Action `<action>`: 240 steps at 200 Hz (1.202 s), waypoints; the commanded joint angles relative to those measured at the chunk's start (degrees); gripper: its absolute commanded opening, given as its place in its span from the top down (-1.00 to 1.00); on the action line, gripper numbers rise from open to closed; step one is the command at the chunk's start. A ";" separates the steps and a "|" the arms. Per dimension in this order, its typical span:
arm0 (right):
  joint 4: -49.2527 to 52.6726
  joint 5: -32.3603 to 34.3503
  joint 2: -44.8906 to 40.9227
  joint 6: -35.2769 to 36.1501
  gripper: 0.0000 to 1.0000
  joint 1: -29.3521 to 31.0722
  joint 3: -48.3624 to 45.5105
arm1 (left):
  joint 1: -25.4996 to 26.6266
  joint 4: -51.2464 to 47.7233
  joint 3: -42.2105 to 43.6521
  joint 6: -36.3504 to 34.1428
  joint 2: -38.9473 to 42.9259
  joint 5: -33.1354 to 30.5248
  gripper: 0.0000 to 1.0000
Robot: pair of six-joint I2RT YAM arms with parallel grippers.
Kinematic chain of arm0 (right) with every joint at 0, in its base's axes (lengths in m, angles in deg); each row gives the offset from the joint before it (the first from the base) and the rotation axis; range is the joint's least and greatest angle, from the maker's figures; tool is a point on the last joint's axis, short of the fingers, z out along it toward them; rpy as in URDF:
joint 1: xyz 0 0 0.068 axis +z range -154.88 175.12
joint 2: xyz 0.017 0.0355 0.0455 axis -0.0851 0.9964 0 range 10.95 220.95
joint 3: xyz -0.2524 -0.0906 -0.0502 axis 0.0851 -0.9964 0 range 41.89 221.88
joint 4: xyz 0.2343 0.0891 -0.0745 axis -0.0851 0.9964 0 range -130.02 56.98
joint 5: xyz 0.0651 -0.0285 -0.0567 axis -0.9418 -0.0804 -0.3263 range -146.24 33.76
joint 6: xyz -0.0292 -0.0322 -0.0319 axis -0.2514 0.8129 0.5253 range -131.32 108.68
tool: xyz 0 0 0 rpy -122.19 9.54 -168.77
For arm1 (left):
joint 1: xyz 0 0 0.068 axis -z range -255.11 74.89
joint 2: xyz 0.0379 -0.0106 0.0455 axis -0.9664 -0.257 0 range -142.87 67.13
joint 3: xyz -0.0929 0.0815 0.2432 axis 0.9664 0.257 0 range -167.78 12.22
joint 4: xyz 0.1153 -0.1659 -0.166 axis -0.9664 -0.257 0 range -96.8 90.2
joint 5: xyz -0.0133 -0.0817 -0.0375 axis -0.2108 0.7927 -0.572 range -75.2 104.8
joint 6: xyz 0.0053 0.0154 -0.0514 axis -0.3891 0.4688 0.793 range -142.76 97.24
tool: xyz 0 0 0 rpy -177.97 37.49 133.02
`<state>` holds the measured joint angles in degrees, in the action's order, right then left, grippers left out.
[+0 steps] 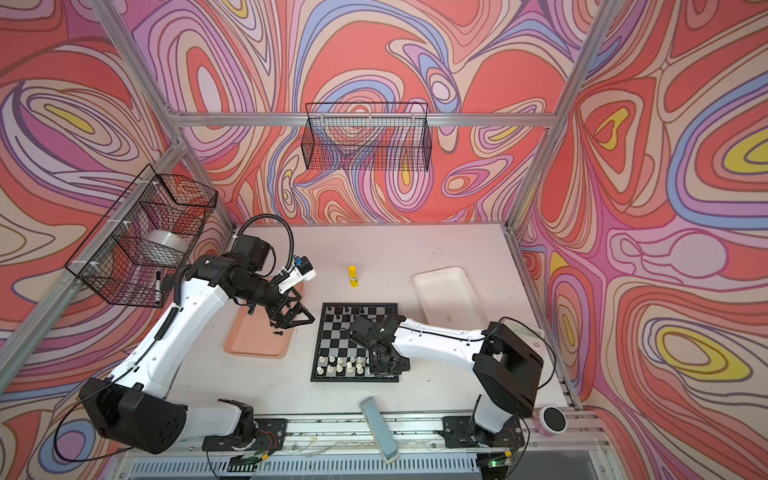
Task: Set up the chess pieces on the board
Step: 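Lower the pawn onto the near row beside the other pawns, then open the right gripper and move it back over the white tray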
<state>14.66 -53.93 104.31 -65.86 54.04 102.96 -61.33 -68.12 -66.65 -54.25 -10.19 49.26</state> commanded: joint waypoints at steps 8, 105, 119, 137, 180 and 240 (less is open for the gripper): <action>-1.08 1.80 1.46 -0.66 0.72 0.26 -0.39 | -0.34 -0.98 0.56 -1.12 1.53 0.45 -0.93; -3.17 2.08 3.67 0.00 0.62 0.30 -0.37 | -0.33 -1.09 0.73 -1.12 2.17 -0.25 -0.94; -2.77 2.54 3.32 0.22 0.57 0.27 -0.06 | -0.34 -1.10 0.65 -1.12 2.08 -0.18 -0.93; -1.63 3.20 3.15 0.83 0.52 0.28 0.94 | -0.34 -1.11 0.47 -1.12 1.91 -0.27 -0.94; 1.52 4.39 2.71 1.97 0.48 0.31 3.51 | -0.34 -1.47 0.03 -1.12 1.73 -0.44 -0.93; 3.45 4.37 1.15 2.42 0.46 0.26 4.65 | -0.36 -1.68 0.21 -1.30 1.73 0.00 -0.93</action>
<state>16.14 -50.87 107.09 -63.90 54.06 105.87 -61.33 -68.14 -66.41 -54.25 -9.01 48.85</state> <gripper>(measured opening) 0.266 0.967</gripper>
